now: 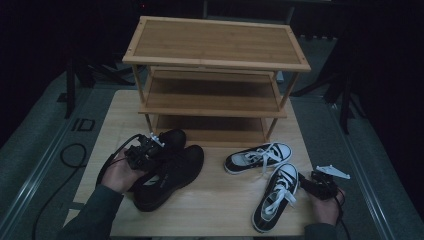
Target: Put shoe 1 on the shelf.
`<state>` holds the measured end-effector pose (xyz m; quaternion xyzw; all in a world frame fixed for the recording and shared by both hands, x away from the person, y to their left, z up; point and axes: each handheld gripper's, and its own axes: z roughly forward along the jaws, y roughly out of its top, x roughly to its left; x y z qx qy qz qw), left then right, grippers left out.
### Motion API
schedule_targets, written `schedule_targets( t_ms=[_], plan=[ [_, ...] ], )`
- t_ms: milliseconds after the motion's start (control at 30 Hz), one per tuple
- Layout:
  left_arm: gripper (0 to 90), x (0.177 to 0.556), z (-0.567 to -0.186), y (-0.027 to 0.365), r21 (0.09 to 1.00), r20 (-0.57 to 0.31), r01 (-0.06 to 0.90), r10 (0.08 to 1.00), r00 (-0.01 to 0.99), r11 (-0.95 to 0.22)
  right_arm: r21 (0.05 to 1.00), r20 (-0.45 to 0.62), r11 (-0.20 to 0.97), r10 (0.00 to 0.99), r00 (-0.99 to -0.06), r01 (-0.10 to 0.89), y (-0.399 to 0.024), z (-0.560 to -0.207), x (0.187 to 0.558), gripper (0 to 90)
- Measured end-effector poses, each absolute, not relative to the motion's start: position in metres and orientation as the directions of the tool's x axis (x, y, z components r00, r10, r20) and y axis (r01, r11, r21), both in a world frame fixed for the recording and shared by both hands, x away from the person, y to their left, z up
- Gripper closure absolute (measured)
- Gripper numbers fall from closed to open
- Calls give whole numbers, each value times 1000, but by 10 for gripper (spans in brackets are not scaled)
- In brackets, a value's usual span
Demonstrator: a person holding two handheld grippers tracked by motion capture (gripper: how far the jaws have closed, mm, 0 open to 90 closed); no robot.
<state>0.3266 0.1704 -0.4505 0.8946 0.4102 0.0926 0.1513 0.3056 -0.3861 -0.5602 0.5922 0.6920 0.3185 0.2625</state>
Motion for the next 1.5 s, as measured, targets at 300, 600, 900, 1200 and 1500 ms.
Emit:
schedule_targets(
  t_ms=[300,600,900,1200,1500],
  plan=[
    [858,330,-446,167,351,47,703,762,646,-618,752,14,95,987,-160,653,-386,-560,306,408],
    [858,335,-441,161,350,51,693,751,658,-631,752,14,95,987,-160,653,-386,-560,306,409],
    [858,340,-436,153,361,57,682,745,664,-636,752,15,95,987,-160,653,-386,-560,306,408],
    [858,345,-432,147,371,55,675,741,669,-637,752,13,97,987,-162,652,-386,-560,306,408],
    [858,355,-431,139,376,59,674,742,668,-636,752,15,95,987,-161,652,-386,-560,306,408]
  ],
)
